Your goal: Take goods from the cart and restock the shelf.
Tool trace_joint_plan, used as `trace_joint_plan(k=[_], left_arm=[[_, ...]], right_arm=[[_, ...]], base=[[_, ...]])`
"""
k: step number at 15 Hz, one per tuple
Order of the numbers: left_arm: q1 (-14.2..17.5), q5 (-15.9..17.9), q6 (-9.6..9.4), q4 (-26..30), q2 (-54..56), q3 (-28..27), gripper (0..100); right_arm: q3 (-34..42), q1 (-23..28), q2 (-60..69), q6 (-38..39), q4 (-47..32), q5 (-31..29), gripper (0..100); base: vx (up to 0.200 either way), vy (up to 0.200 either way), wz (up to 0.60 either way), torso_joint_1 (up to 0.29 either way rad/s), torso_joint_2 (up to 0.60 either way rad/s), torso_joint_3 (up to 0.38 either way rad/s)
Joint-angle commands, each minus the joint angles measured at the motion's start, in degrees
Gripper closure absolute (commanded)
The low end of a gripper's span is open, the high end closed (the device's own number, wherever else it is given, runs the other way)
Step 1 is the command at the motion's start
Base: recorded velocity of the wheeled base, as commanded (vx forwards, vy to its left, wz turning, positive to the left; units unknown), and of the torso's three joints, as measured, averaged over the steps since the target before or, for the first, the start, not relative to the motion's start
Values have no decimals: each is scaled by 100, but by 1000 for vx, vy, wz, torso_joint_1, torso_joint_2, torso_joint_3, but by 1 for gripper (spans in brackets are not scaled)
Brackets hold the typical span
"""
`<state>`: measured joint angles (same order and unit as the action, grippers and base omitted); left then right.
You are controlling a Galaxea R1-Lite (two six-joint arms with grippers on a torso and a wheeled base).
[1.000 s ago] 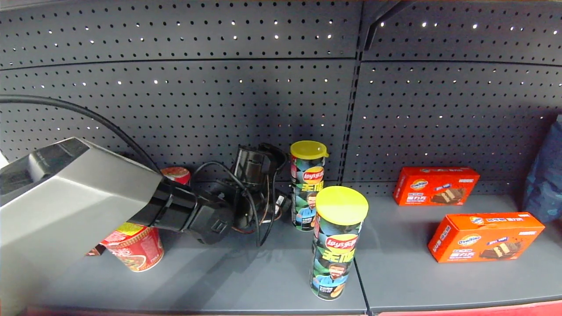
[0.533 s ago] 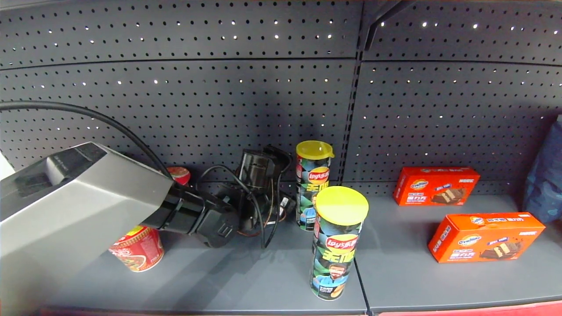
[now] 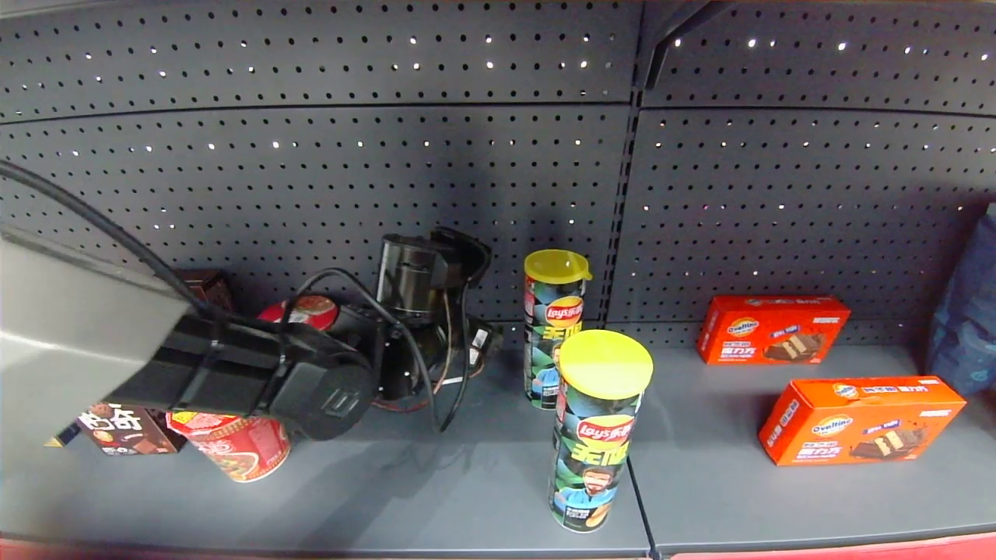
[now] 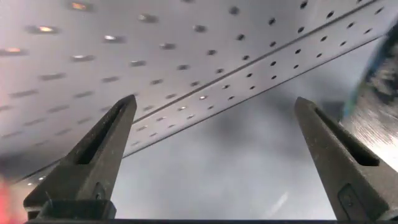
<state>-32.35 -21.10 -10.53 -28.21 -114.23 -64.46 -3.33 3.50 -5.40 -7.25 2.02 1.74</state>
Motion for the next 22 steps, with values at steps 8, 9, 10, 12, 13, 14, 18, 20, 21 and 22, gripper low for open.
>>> trace_joint_plan(k=[8, 9, 10, 12, 13, 14, 18, 20, 21, 22], left_arm=[[-421, 10, 43, -18, 2027, 2289, 0], [-456, 10, 69, -44, 2045, 2386, 0], [-456, 1, 69, -62, 2089, 2456, 0], [-421, 1, 139, -53, 2238, 2614, 0], [-377, 1, 192, -53, 2300, 2746, 0], [-377, 10, 218, -62, 2317, 2825, 0], [-386, 10, 218, -159, 2379, 2843, 0], [-324, 36, 218, -159, 2519, 2992, 0], [-236, 80, 218, -176, 2537, 3063, 0], [-201, 97, 218, -176, 2537, 3054, 0]], right_arm=[[-3060, -2204, -4619, -127, -949, 212, 0], [-3033, -2503, -4997, 277, -800, -34, 0], [-2989, -2846, -5393, 690, -519, -297, 0], [-2814, -3312, -6025, 1094, 176, -798, 0], [-2717, -3365, -6280, 1077, 343, -886, 0], [-2726, -3365, -6456, 1059, 325, -886, 0], [-3016, -3505, -7142, 1059, 360, -913, 0], [-3367, -3558, -7502, 1121, 413, -1071, 0], [-3534, -3628, -7739, 1121, 659, -1361, 0], [-3561, -3769, -7845, 1121, 844, -1387, 0]], base=[[0, 0, 0, 0, 0, 0], [0, 0, 0, 0, 0, 0], [0, 0, 0, 0, 0, 0], [0, 0, 0, 0, 0, 0], [0, 0, 0, 0, 0, 0], [0, 0, 0, 0, 0, 0], [0, 0, 0, 0, 0, 0], [0, 0, 0, 0, 0, 0], [0, 0, 0, 0, 0, 0], [0, 0, 0, 0, 0, 0]])
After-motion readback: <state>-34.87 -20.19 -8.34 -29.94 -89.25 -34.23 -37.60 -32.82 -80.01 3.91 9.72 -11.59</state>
